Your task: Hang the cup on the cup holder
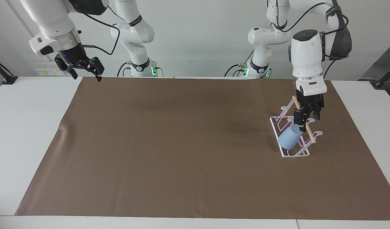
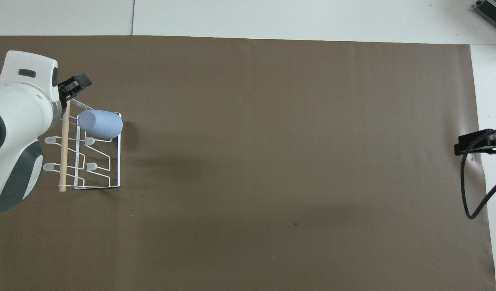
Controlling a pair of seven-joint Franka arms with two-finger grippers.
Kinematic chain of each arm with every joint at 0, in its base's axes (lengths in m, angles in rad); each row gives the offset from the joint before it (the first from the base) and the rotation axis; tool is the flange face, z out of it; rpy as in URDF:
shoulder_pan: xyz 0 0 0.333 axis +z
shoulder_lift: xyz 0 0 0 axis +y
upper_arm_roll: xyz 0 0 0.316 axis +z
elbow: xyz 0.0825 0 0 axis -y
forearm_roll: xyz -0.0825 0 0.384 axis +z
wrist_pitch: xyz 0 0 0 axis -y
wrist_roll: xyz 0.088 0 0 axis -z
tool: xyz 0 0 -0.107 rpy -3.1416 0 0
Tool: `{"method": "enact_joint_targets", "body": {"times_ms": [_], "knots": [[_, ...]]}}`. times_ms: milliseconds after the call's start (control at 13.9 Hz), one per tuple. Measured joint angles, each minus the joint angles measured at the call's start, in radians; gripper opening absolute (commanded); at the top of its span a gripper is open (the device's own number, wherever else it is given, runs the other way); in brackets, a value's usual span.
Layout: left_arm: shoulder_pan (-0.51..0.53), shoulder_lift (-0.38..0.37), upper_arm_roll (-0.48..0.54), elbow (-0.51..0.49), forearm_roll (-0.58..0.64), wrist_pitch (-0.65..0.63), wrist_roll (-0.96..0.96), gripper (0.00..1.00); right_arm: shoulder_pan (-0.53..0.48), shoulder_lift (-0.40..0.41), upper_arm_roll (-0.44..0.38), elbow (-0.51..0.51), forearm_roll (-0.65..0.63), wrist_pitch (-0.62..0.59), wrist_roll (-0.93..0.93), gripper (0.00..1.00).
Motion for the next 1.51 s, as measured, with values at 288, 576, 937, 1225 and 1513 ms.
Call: {"method": "enact_joint_targets", "body": {"times_ms": [288,576,937,1225,1513], "knots": [[0.0,-0.016,-0.002,0.129,-0.196,-0.281,0.333,1.0,0.0,0.0,0.0,0.0,0.0,0.0,0.0,1.0],[0.008,-0.017,0.003,0.211,-0.261,-0.443,0.479,1.0,0.0,0.0,0.0,0.0,0.0,0.0,0.0,1.0],[0.083,-0.017,0.004,0.304,-0.293,-0.629,0.728,1.0,0.0,0.0,0.0,0.0,0.0,0.0,0.0,1.0],[0.087,-0.017,0.0,0.324,-0.293,-0.666,0.738,1.0,0.0,0.0,0.0,0.0,0.0,0.0,0.0,1.0],[0.109,-0.019,0.002,0.326,-0.294,-0.689,0.76,1.0,0.0,0.0,0.0,0.0,0.0,0.0,0.0,1.0]]}}
